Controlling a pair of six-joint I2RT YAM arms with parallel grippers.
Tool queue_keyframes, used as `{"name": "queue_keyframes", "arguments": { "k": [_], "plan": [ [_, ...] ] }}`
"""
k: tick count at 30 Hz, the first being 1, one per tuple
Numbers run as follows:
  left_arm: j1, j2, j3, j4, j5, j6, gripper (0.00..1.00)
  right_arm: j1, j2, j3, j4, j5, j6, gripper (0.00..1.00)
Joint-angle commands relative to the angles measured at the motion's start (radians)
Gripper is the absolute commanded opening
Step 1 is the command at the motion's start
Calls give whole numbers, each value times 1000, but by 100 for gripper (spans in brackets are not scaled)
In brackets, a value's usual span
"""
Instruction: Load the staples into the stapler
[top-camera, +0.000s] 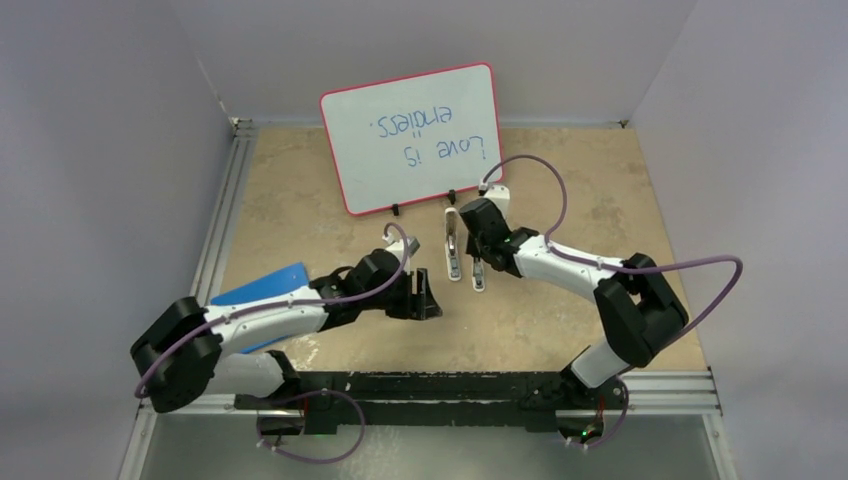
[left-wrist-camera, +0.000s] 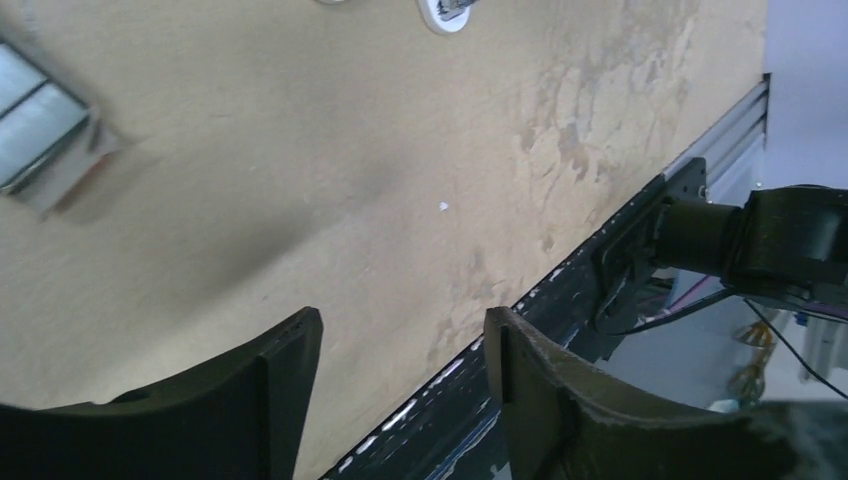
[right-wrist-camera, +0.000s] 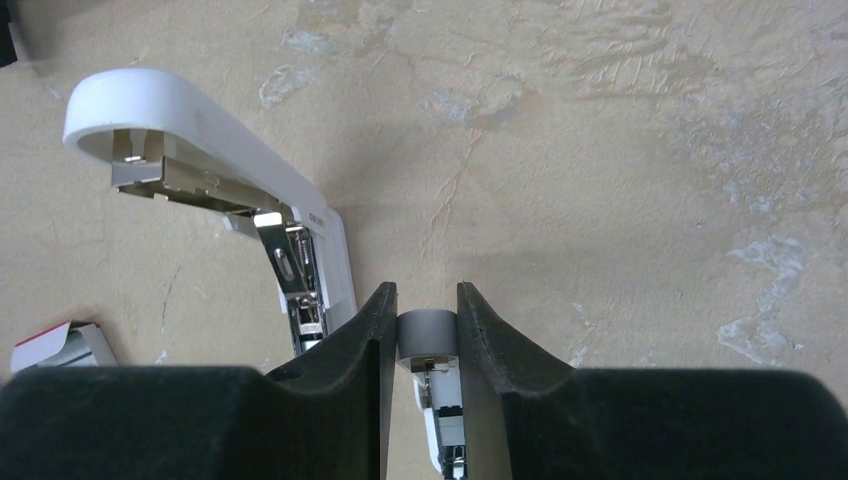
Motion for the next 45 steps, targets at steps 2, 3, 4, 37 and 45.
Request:
{"name": "queue_keyframes", "arguments": {
  "k": [2, 3, 4, 37, 45],
  "plan": [
    [3, 112, -15, 295, 96, -106, 54, -5, -57, -35, 5, -36, -8, 26],
    [3, 135, -12, 330, 97, -124, 53, -5, -64, -42, 7, -43, -5, 26],
    [2, 163, -9, 359, 95, -141, 52, -5, -70, -48, 8, -47, -4, 26],
    [-88, 612, 187, 454, -203, -432, 26, -4, -101, -77, -18, -93, -35, 36],
    [-87, 652, 233, 408, -245, -439, 15, -5, -118, -96, -11, -105, -28, 32]
  ]
}}
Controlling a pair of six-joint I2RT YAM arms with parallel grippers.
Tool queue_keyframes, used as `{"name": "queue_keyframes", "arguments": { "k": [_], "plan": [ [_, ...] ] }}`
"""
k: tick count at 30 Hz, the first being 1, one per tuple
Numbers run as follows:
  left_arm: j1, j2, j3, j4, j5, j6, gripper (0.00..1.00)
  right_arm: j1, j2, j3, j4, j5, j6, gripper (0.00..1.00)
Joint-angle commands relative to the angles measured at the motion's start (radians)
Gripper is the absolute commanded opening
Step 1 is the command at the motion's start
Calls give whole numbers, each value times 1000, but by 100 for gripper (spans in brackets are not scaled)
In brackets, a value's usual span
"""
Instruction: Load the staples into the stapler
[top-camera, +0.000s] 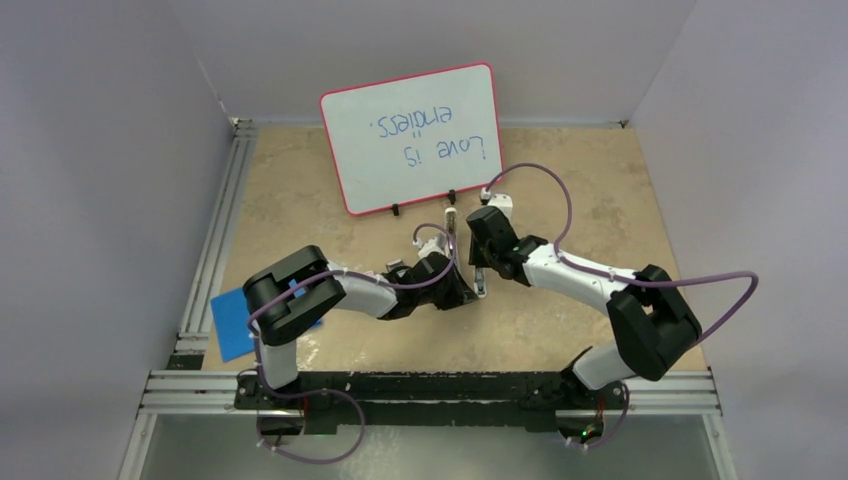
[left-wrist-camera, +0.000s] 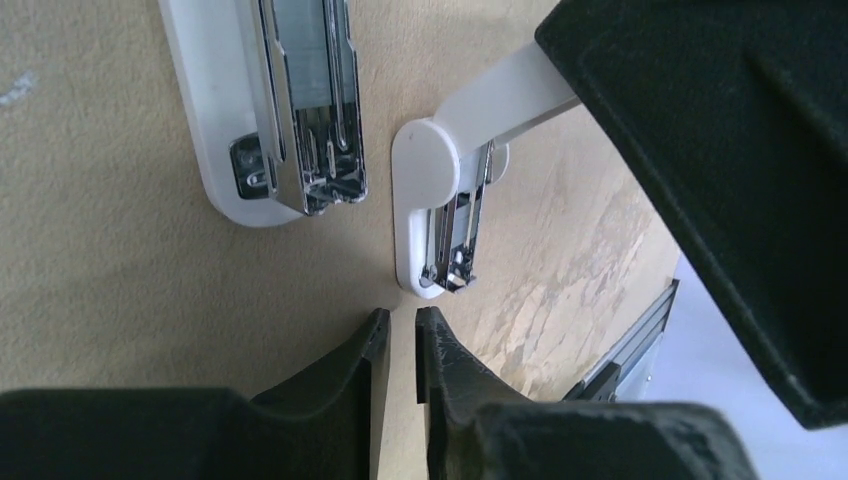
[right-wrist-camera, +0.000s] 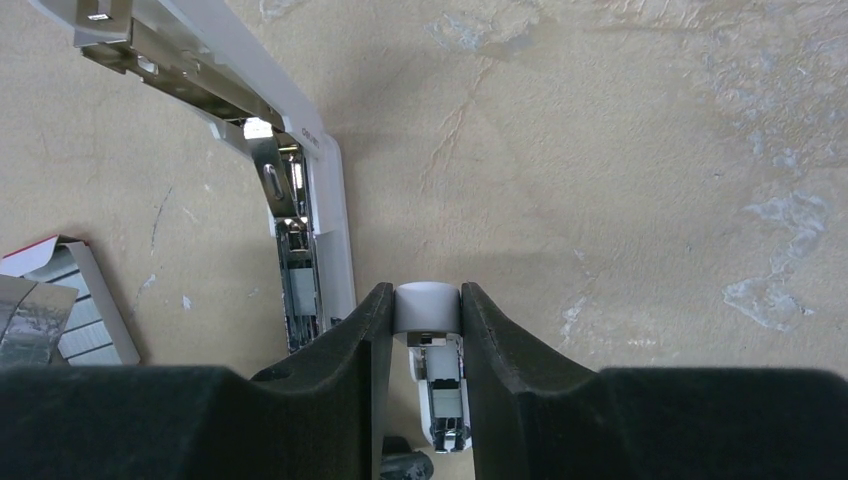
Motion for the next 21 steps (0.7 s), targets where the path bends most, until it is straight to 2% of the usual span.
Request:
{"name": "queue_keyframes", "arguments": {
  "k": [1, 11, 21],
  "plan": [
    [-1, 33, 35, -66, -75, -12, 14, -5, -33, -18, 15, -14, -7, 32],
    [-1, 51, 83, -128, -138, 4, 10, -5, -47, -28, 14, -29, -5, 30],
    [13, 111, 79, -133, -41, -40, 3, -5, -69, -45, -36, -43, 52, 27]
  ]
}}
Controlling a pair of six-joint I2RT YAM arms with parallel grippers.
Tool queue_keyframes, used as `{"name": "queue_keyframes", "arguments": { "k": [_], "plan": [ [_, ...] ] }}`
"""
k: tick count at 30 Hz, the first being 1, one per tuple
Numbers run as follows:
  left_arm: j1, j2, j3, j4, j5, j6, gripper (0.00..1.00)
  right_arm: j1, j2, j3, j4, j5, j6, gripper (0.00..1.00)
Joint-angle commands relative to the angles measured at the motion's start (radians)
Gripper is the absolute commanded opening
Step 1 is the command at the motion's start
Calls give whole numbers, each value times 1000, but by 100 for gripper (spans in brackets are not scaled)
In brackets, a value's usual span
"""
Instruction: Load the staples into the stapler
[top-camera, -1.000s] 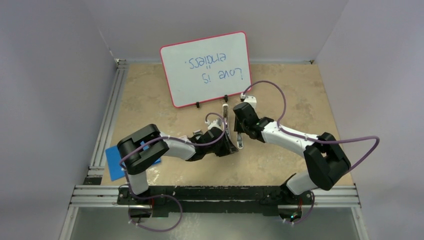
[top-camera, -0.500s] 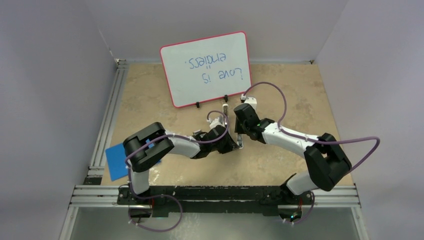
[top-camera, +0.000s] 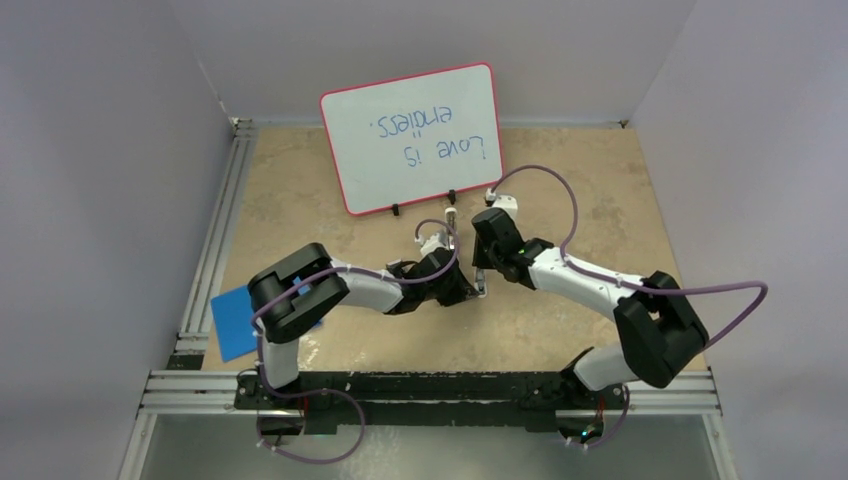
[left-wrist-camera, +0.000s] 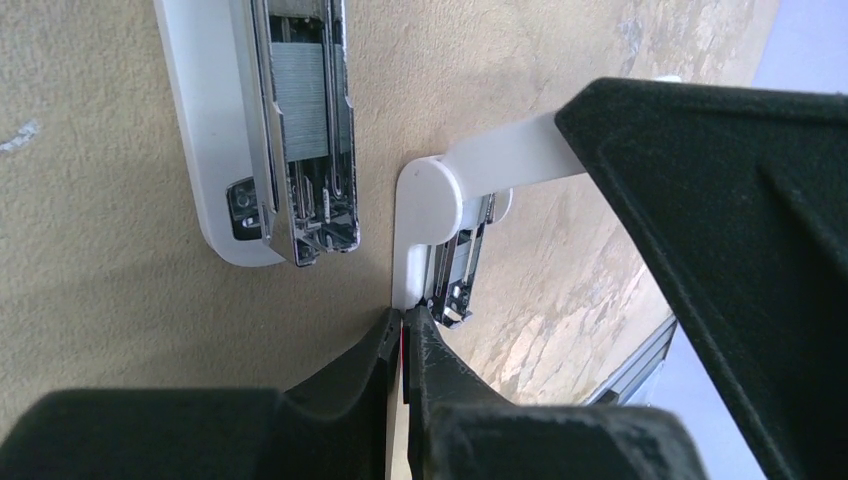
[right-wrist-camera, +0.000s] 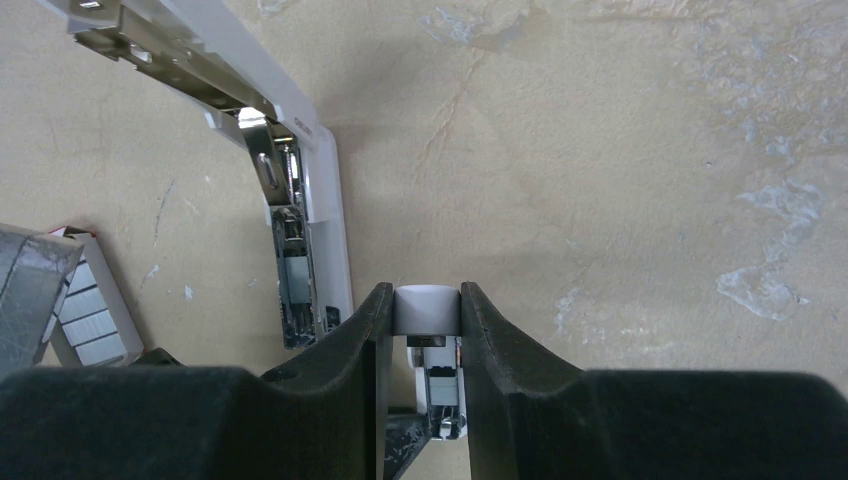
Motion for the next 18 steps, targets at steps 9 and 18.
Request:
{"name": "queue_keyframes", "arguments": {
  "k": [9, 18],
  "plan": [
    [38, 100, -12, -40, 53, -49, 3, -1, -83, -47, -80, -16, 75, 23],
    [47, 125, 14, -83, 56, -46, 3, 10, -100, -70, -100, -45, 91, 16]
  ]
}}
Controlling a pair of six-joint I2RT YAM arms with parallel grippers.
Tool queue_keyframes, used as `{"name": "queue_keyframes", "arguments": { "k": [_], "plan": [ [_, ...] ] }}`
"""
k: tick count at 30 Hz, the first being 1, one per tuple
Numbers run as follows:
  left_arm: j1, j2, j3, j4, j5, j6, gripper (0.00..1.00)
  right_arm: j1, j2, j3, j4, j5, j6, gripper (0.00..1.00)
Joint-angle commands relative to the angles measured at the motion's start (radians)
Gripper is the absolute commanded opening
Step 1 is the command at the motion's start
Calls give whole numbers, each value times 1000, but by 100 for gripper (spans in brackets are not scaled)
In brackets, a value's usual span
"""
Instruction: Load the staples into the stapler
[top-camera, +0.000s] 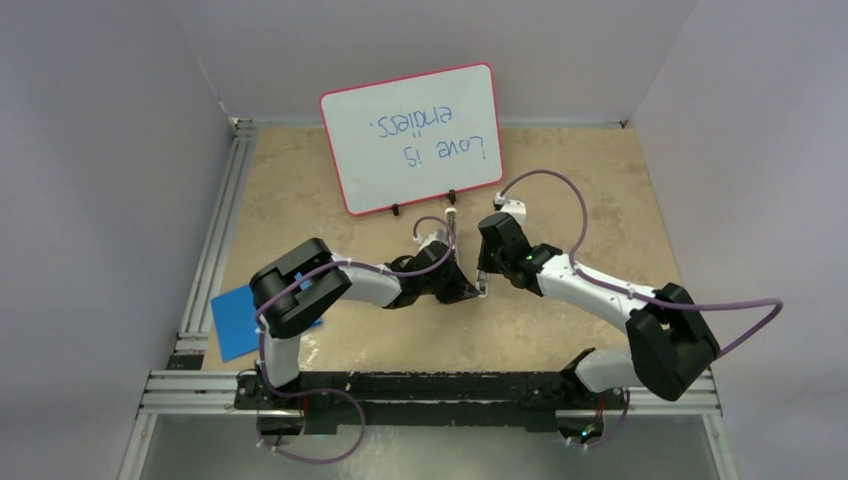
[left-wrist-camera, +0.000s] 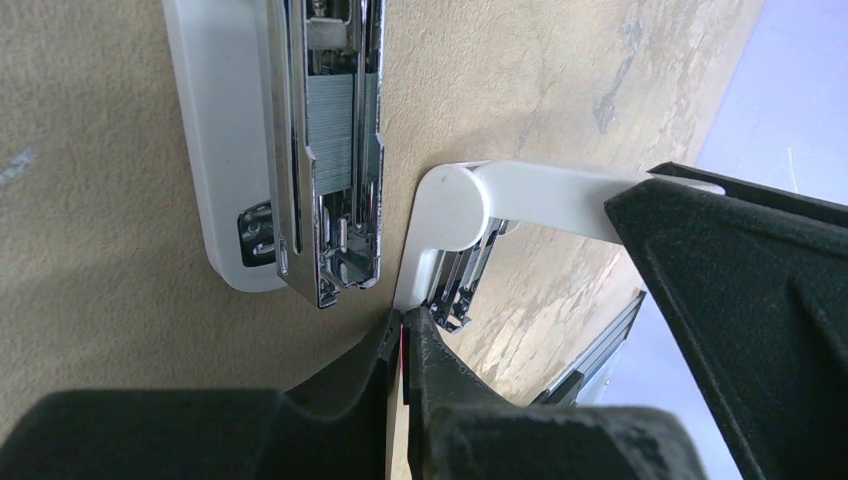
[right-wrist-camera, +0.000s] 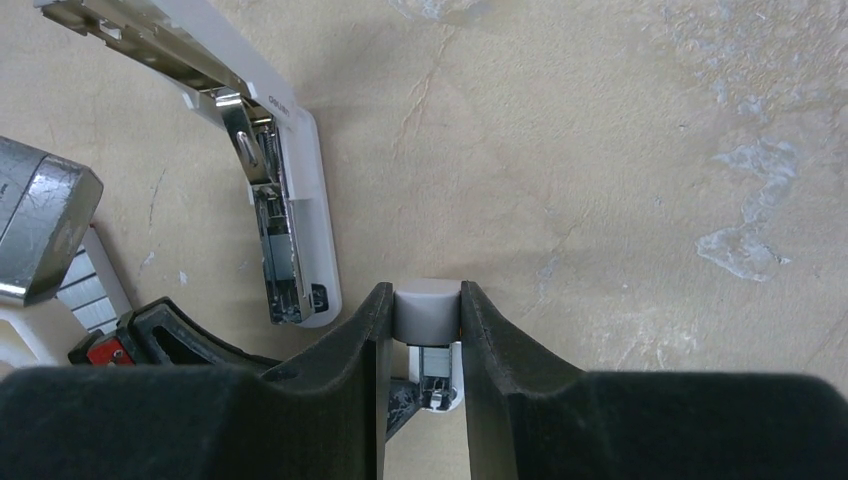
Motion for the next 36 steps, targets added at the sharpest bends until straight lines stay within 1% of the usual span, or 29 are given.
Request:
{"name": "queue_keyframes", "arguments": {
  "k": [1, 6, 10, 17, 30, 33, 36],
  "plan": [
    [-1, 97, 6, -95, -70, 11, 3, 22, -31, -31, -66, -54, 46, 16],
    [-1, 100, 9, -98, -72, 15, 3, 76, -25, -41, -78, -57, 83, 15],
    [-1, 101, 9, -102, -74, 17, 3, 112, -11, -41, -103, -24, 122, 15],
    [0, 98, 4, -98, -72, 21, 3, 183, -5, -66, -118, -11, 188, 15],
    [8, 96, -17, -67, -55, 24, 3, 213, 5, -91, -111, -28, 239, 15],
    [8, 92, -17, -65, -53, 26, 3, 212, -11, -67, -133, -9, 257, 18],
    [8, 84, -20, -67, -52, 36, 4, 213, -43, -34, -170, 14, 285, 29]
  ]
}}
